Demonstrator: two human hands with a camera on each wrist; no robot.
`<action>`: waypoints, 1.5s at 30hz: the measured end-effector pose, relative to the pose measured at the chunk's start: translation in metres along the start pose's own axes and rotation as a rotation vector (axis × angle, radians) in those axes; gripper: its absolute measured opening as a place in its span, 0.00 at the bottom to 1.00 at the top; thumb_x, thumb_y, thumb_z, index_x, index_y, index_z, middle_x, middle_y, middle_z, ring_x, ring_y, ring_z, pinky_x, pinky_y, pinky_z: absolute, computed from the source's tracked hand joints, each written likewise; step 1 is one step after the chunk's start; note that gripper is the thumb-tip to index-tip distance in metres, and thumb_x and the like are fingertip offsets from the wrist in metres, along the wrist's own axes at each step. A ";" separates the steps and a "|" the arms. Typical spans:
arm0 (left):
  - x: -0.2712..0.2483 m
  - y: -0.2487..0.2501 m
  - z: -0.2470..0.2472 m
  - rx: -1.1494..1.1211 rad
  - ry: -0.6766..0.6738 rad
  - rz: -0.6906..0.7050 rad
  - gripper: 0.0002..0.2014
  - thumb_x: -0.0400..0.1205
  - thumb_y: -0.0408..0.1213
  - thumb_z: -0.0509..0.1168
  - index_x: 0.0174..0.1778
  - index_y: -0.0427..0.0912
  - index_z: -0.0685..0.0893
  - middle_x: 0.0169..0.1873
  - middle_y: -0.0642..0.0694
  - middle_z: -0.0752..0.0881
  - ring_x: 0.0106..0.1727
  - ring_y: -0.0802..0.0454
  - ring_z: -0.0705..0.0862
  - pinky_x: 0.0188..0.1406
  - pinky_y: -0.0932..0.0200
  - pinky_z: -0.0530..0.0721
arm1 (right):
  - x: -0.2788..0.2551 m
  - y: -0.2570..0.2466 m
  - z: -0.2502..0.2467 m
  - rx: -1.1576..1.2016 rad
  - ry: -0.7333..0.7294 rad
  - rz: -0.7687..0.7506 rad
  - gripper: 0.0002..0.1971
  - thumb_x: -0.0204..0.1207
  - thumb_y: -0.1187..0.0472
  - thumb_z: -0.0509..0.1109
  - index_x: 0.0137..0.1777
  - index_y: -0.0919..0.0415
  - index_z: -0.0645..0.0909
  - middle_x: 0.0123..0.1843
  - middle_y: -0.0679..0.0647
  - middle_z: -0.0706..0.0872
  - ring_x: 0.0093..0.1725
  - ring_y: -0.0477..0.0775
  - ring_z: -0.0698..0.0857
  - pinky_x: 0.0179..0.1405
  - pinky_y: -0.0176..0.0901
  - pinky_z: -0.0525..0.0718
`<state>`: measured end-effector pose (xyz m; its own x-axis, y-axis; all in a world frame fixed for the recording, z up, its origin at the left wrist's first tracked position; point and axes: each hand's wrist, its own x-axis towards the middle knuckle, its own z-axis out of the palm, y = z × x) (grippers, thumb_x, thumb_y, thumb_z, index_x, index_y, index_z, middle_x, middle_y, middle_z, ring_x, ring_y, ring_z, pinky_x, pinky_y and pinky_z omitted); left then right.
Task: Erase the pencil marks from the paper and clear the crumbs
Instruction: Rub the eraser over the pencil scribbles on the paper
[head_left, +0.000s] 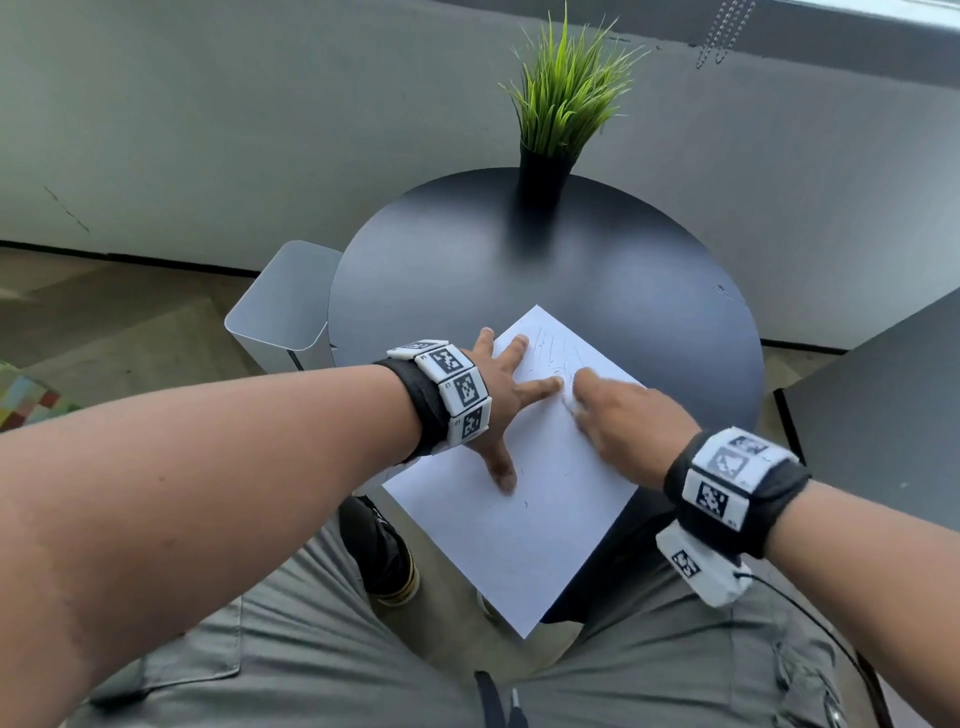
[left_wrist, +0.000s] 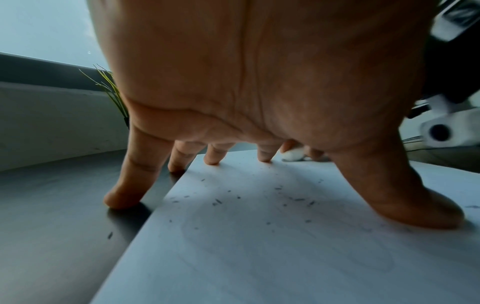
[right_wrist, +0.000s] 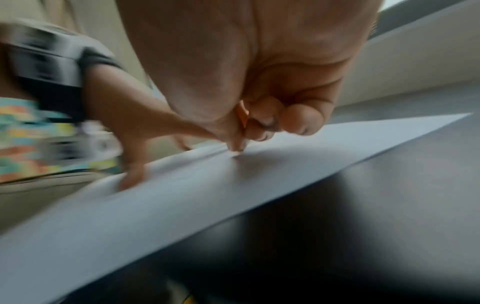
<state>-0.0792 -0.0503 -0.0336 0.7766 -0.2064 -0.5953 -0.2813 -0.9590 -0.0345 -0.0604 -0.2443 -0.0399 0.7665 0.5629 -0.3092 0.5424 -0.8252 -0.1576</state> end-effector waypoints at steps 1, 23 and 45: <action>0.000 0.000 0.000 0.003 -0.001 0.000 0.68 0.57 0.78 0.75 0.83 0.73 0.34 0.87 0.44 0.33 0.86 0.26 0.35 0.72 0.19 0.69 | -0.010 -0.010 0.001 -0.009 -0.036 -0.076 0.05 0.82 0.55 0.56 0.54 0.50 0.62 0.44 0.51 0.80 0.45 0.64 0.82 0.45 0.57 0.83; -0.001 0.004 -0.003 -0.007 -0.030 -0.001 0.66 0.60 0.75 0.76 0.82 0.77 0.34 0.87 0.42 0.30 0.85 0.25 0.32 0.73 0.20 0.65 | -0.035 -0.014 0.004 -0.148 -0.217 -0.308 0.14 0.78 0.60 0.58 0.46 0.47 0.52 0.38 0.45 0.68 0.39 0.60 0.77 0.37 0.52 0.79; 0.004 0.008 0.013 0.012 0.082 0.092 0.70 0.56 0.78 0.75 0.86 0.66 0.36 0.88 0.42 0.33 0.88 0.33 0.35 0.82 0.23 0.43 | -0.016 -0.001 0.007 -0.174 -0.117 -0.125 0.11 0.79 0.56 0.58 0.59 0.49 0.62 0.50 0.51 0.81 0.48 0.64 0.84 0.44 0.55 0.83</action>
<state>-0.0856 -0.0568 -0.0470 0.7906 -0.3096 -0.5284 -0.3604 -0.9328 0.0074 -0.0758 -0.2528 -0.0414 0.6500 0.6427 -0.4055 0.6894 -0.7232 -0.0411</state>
